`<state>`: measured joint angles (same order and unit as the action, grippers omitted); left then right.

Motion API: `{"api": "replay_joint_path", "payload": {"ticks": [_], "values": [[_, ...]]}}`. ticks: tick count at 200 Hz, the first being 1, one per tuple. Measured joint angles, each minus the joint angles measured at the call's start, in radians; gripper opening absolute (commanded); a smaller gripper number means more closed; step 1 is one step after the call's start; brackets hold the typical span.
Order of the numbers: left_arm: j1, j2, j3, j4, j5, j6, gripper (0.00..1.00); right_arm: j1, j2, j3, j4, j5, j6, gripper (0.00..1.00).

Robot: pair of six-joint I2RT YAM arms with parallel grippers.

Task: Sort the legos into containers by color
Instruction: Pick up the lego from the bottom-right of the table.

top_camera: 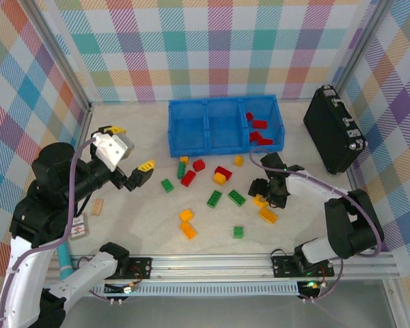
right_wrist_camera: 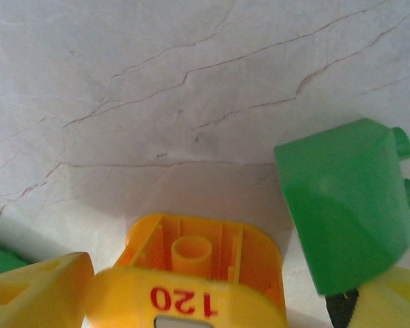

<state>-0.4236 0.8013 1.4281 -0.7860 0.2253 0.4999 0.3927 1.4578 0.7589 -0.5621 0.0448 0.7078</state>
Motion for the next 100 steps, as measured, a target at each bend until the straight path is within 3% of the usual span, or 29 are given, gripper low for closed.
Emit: {"api": "replay_joint_path", "payload": {"ticks": [42,76,100], "values": [[0.000,0.002,0.000,0.000,-0.003,0.003,1.00,0.011,0.050,0.021,-0.016,0.035,0.002,0.72],[0.000,0.002,0.000,0.000,-0.006,0.006,1.00,0.026,0.057,0.033,-0.033,0.064,-0.005,0.55],[0.000,0.002,-0.001,0.000,-0.010,0.010,1.00,0.028,0.053,0.034,-0.041,0.062,-0.021,0.53]]}}
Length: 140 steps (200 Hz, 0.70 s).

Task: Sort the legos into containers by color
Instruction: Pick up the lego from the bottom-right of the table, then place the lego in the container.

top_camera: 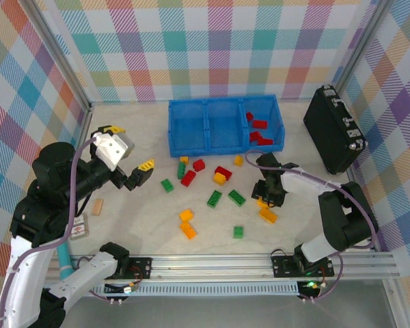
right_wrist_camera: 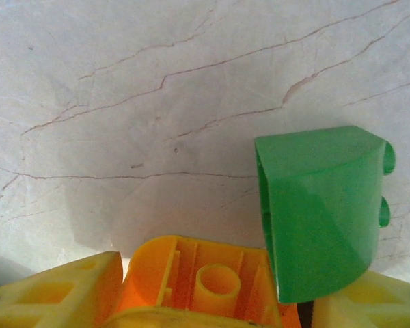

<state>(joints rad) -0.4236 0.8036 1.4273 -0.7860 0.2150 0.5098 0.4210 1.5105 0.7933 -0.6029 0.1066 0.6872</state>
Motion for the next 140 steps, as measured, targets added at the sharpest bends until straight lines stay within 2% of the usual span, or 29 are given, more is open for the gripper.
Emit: {"api": "replay_joint_path", "payload": {"ticks": [29,61,90,140], "values": [[0.000,0.025,0.022,-0.024,-0.002,0.005,1.00,0.004,0.004,0.085,-0.087,-0.017,-0.075,0.53],[0.000,0.040,0.042,-0.030,-0.027,0.015,1.00,0.005,0.043,0.375,-0.151,-0.013,-0.202,0.52],[0.000,0.021,0.029,-0.022,-0.040,0.019,1.00,0.005,0.113,0.603,-0.065,-0.016,-0.375,0.52],[0.000,0.048,0.042,-0.023,-0.051,0.023,1.00,0.005,0.438,1.005,0.077,-0.010,-0.624,0.52]]}}
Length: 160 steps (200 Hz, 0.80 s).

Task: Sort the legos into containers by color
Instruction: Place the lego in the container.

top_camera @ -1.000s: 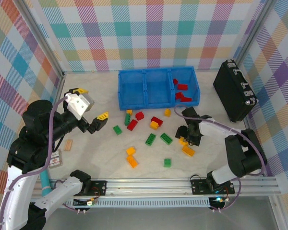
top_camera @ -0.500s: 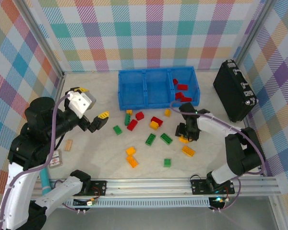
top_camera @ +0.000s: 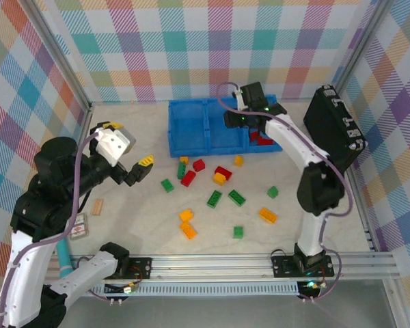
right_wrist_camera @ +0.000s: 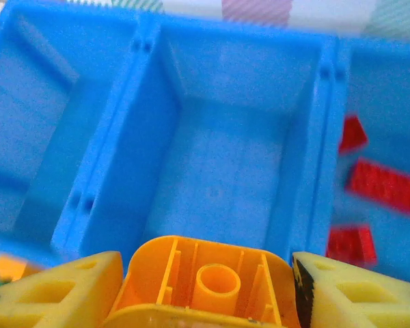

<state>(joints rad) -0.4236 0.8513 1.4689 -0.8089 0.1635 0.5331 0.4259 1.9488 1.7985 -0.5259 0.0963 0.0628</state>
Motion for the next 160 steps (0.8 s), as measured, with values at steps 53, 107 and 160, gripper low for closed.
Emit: {"api": "replay_joint_path", "payload": {"ticks": [53,107,160], "values": [[0.000,0.026,0.000,0.000,-0.009,-0.001,1.00,0.000,0.275,0.189,0.143,0.021,-0.208,0.55],[0.000,0.038,0.008,-0.001,-0.016,-0.010,1.00,-0.008,0.430,0.311,0.158,0.023,-0.297,0.61],[0.000,0.051,0.029,-0.002,-0.016,-0.032,1.00,-0.014,0.444,0.324,0.159,-0.004,-0.315,0.74]]}}
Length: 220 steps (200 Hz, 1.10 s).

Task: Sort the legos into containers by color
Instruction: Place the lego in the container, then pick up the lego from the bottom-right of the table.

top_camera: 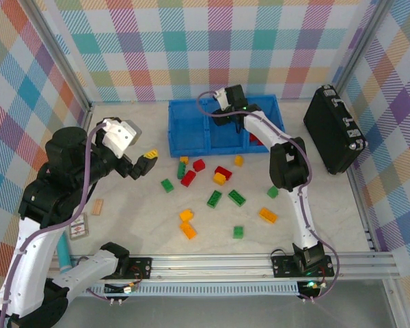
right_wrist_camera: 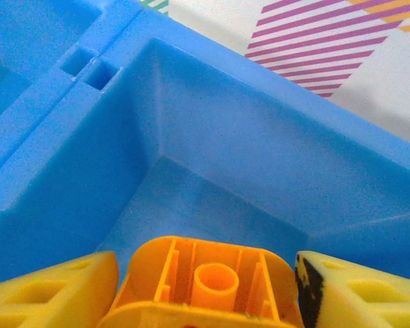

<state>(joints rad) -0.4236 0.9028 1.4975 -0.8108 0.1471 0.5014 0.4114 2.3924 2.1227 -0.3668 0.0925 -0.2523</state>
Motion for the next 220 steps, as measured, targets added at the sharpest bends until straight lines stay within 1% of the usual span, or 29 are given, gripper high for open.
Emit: {"api": "replay_joint_path", "payload": {"ticks": [17,31,60,72,100,117,136,156,169,190,205,220], "values": [[0.000,0.000,0.009,0.000,-0.001,-0.011,1.00,0.000,0.000,0.000,0.000,-0.011,-0.004,0.76],[0.000,0.007,0.023,-0.006,-0.001,-0.019,1.00,0.000,0.000,0.000,-0.002,-0.023,-0.004,0.76],[0.000,0.032,0.077,-0.035,0.000,-0.047,1.00,0.000,-0.004,0.000,-0.024,-0.034,-0.003,0.69],[0.000,0.031,0.081,-0.038,0.001,-0.059,1.00,0.000,-0.014,-0.002,-0.035,-0.037,-0.001,0.69],[0.000,0.003,0.081,-0.048,0.000,-0.071,1.00,0.000,-0.103,-0.031,-0.094,-0.039,0.021,0.69],[0.000,-0.002,0.097,-0.056,-0.016,-0.072,1.00,0.003,-0.202,-0.064,-0.133,-0.029,0.057,0.69],[0.000,-0.001,0.133,-0.059,-0.026,-0.071,1.00,0.010,-0.385,-0.186,-0.161,-0.019,0.109,0.70],[0.000,-0.002,0.145,-0.060,-0.026,-0.069,1.00,0.021,-0.604,-0.367,-0.184,-0.020,0.184,0.72],[0.000,0.000,0.145,-0.061,-0.025,-0.067,1.00,0.025,-0.750,-0.520,-0.189,-0.030,0.240,0.72],[0.000,0.007,0.144,-0.078,-0.013,-0.067,1.00,0.035,-0.982,-0.816,-0.209,-0.045,0.348,0.71],[0.000,0.019,0.146,-0.095,0.002,-0.063,1.00,0.038,-1.101,-0.993,-0.245,-0.050,0.418,0.71],[0.000,0.040,0.160,-0.114,0.010,-0.065,1.00,0.038,-1.180,-1.120,-0.300,-0.052,0.481,0.72]]}}
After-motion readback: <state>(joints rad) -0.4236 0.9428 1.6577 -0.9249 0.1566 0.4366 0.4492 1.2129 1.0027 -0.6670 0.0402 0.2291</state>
